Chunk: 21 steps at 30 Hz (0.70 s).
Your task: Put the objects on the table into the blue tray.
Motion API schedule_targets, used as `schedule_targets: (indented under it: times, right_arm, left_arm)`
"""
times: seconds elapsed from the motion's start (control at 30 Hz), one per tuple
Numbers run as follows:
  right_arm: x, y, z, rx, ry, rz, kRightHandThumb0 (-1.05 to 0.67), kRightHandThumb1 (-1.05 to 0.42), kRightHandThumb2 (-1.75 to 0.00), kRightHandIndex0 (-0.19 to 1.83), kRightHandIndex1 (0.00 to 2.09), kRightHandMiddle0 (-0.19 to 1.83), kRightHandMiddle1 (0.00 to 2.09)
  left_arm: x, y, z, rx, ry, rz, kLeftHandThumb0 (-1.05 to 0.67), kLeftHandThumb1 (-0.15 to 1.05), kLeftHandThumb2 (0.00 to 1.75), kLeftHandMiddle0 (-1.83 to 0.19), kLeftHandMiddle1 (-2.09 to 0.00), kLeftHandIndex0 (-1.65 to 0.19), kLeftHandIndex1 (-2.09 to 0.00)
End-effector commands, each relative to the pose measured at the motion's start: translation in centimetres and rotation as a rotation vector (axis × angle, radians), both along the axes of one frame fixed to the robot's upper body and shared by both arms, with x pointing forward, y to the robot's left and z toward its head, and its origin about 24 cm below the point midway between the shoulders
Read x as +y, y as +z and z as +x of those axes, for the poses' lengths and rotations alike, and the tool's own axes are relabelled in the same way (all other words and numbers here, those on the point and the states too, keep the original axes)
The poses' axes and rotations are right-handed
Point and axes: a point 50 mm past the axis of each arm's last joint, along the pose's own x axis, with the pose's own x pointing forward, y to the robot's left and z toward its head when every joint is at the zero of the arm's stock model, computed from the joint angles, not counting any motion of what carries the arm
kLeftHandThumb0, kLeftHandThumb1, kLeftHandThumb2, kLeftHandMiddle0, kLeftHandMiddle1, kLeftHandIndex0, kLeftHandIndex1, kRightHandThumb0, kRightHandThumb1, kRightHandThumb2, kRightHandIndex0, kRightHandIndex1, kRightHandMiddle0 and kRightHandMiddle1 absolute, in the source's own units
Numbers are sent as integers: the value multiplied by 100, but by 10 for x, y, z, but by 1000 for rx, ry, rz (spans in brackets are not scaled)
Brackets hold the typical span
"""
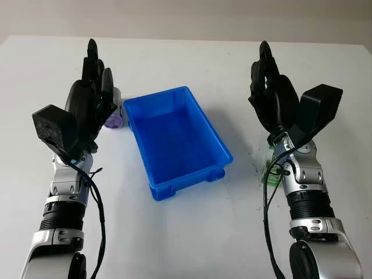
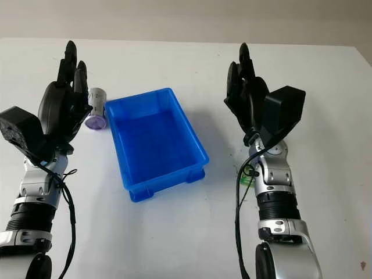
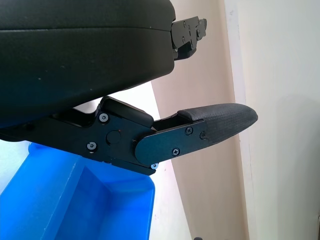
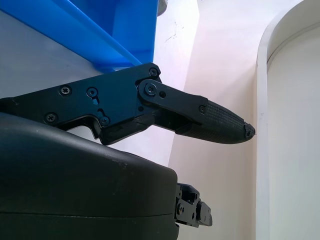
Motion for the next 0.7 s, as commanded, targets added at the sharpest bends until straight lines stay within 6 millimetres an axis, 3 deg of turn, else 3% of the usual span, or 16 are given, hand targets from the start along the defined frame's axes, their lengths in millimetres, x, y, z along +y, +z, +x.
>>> schedule_targets:
  times: [0.0,0.43,0.67]
  right_arm:
    - [1,4,-1,-20,2,1,-75,-105,-73,-19,0,-19,0]
    - [1,4,3,-17,7,2,-75,-105,-73,-19,0,-19,0]
    - [-9,19,2,-54,46,-66,-75,-105,-72,-19,0,-19,0]
  left_arm:
    - [4,4,-2,-18,9,11,-80,105,68,19,0,19,0]
    - [3,4,0,-14,14,8,-80,105,67,19,0,19,0]
    - [4,2,-2,-18,33,-3,-80,105,67,19,0,19,0]
